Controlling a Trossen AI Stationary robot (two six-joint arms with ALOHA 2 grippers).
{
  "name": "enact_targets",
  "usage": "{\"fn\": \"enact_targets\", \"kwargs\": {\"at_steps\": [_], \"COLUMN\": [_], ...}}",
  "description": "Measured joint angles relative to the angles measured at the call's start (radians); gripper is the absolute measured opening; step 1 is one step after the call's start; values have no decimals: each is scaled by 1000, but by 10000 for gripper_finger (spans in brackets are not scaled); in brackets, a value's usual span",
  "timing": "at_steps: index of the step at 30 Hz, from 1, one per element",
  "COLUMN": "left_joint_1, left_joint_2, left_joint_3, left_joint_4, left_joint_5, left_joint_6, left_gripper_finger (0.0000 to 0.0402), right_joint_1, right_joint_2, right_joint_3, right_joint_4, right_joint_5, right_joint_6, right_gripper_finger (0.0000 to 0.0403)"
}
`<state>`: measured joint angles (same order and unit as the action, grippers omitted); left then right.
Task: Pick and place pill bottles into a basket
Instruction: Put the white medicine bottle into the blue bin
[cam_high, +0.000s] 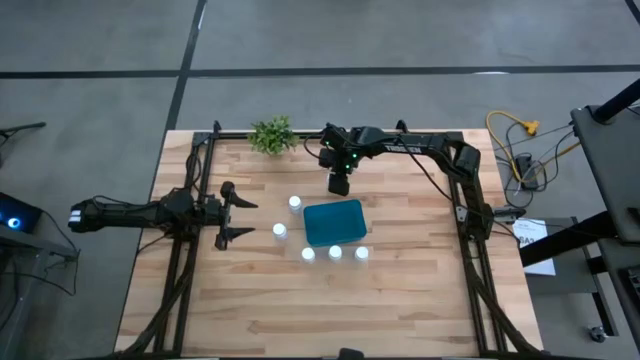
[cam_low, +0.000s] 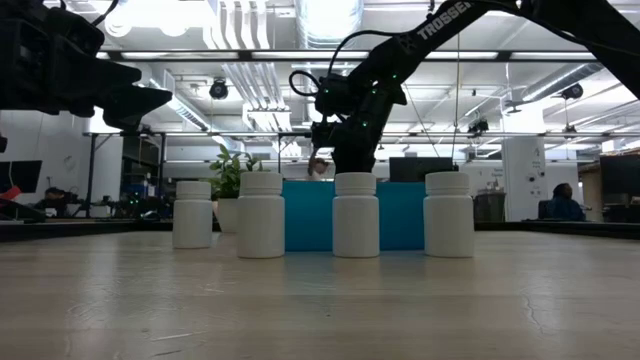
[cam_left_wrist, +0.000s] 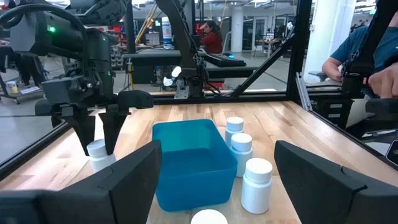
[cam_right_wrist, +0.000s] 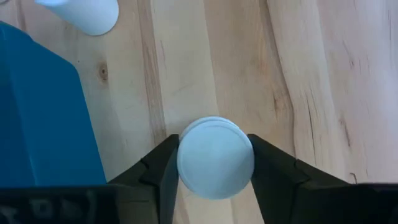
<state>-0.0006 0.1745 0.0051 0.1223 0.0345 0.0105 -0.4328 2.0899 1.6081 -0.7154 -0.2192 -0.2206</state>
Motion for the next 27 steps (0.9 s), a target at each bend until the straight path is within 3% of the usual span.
{"fn": "enact_targets", "kwargs": {"at_steps": [14, 19, 27], "left_joint_1": [0, 0, 0], "left_joint_2": [0, 0, 1], "left_joint_3": [0, 0, 0], "left_joint_4": [0, 0, 0], "left_joint_5": [0, 0, 0], "left_joint_6": [0, 0, 0], "left_gripper_finger": [295, 295, 295], "right_joint_1": [0, 0, 7], "right_joint_2": [-7, -15, -62], "right_joint_3": [2, 58, 148], "right_joint_4": [-14, -74, -105], "right_joint_5": [13, 69, 70], "right_joint_6": [-15, -19, -25], "right_gripper_finger": [149, 149, 149]}}
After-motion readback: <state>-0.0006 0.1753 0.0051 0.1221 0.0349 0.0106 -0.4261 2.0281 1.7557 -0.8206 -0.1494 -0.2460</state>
